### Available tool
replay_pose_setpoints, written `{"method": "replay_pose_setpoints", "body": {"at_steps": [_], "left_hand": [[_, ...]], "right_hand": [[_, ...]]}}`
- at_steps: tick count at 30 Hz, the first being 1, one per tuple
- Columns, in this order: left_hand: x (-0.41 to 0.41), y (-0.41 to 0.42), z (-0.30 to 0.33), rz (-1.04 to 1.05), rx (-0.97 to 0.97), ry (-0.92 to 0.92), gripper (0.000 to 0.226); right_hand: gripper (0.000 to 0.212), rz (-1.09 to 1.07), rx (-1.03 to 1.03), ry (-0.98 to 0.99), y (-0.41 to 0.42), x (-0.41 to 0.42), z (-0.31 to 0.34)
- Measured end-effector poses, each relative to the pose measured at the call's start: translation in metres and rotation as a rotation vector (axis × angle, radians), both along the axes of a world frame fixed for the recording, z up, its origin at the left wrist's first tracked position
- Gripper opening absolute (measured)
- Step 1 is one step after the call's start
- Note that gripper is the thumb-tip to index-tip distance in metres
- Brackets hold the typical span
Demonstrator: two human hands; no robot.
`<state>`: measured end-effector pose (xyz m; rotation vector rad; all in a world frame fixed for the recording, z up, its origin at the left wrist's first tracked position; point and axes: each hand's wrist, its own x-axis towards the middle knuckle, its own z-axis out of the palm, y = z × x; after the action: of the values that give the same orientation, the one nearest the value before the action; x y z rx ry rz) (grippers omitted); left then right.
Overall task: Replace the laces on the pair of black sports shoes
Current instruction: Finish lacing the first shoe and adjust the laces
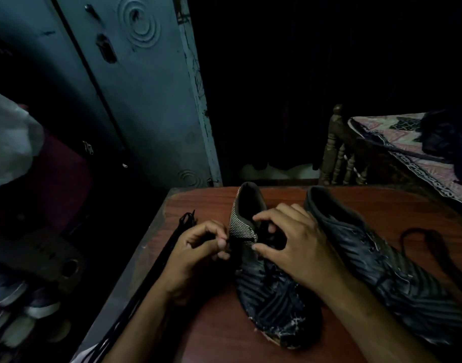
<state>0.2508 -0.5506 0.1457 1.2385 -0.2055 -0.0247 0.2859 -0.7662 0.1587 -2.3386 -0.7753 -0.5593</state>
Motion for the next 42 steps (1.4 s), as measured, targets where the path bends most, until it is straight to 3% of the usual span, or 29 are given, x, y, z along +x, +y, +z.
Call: {"method": "replay_pose_setpoints", "body": {"at_steps": [3, 7, 11, 13, 16, 18, 23, 26, 29, 33, 37, 42], "left_hand": [[-0.004, -0.003, 0.001, -0.149, -0.091, 0.009, 0.035], [-0.003, -0.001, 0.001, -0.138, -0.036, 0.034, 0.037], [0.003, 0.005, -0.003, -0.064, 0.393, -0.219, 0.034], [0.003, 0.006, -0.009, -0.062, 0.478, -0.317, 0.042], [0.006, 0.006, -0.014, -0.017, 0.575, -0.399, 0.023], [0.007, 0.003, -0.01, 0.063, 0.516, -0.328, 0.012], [0.004, -0.005, -0.002, 0.13, -0.037, 0.089, 0.024], [0.003, -0.003, 0.001, 0.205, 0.01, 0.108, 0.024], [-0.001, 0.003, 0.003, 0.149, 0.034, 0.121, 0.026], [-0.001, 0.015, 0.002, -0.028, -0.123, 0.125, 0.028], [0.004, 0.005, -0.007, 0.087, 0.308, -0.038, 0.019], [0.006, 0.0, -0.009, 0.027, 0.601, -0.166, 0.016]], "right_hand": [[0.023, 0.12, 0.061, 0.018, 0.01, -0.012, 0.002], [0.01, 0.174, 0.15, 0.057, 0.02, -0.027, 0.005], [0.007, 0.272, 0.261, 0.049, 0.031, -0.043, 0.011], [0.007, 0.362, 0.249, 0.062, 0.039, -0.049, 0.012], [0.011, 0.447, 0.164, 0.132, 0.042, -0.053, 0.009], [0.01, 0.42, 0.163, 0.168, 0.039, -0.052, 0.01], [0.022, 0.212, 0.166, 0.295, 0.032, -0.04, 0.007], [0.024, 0.156, 0.089, 0.358, 0.031, -0.035, 0.004], [0.045, 0.123, -0.031, 0.345, 0.031, -0.035, 0.003], [0.021, 0.14, -0.1, 0.286, 0.033, -0.038, 0.006], [0.02, 0.285, -0.068, 0.235, 0.031, -0.038, 0.006], [0.023, 0.511, -0.11, 0.254, 0.032, -0.041, 0.007]]}}
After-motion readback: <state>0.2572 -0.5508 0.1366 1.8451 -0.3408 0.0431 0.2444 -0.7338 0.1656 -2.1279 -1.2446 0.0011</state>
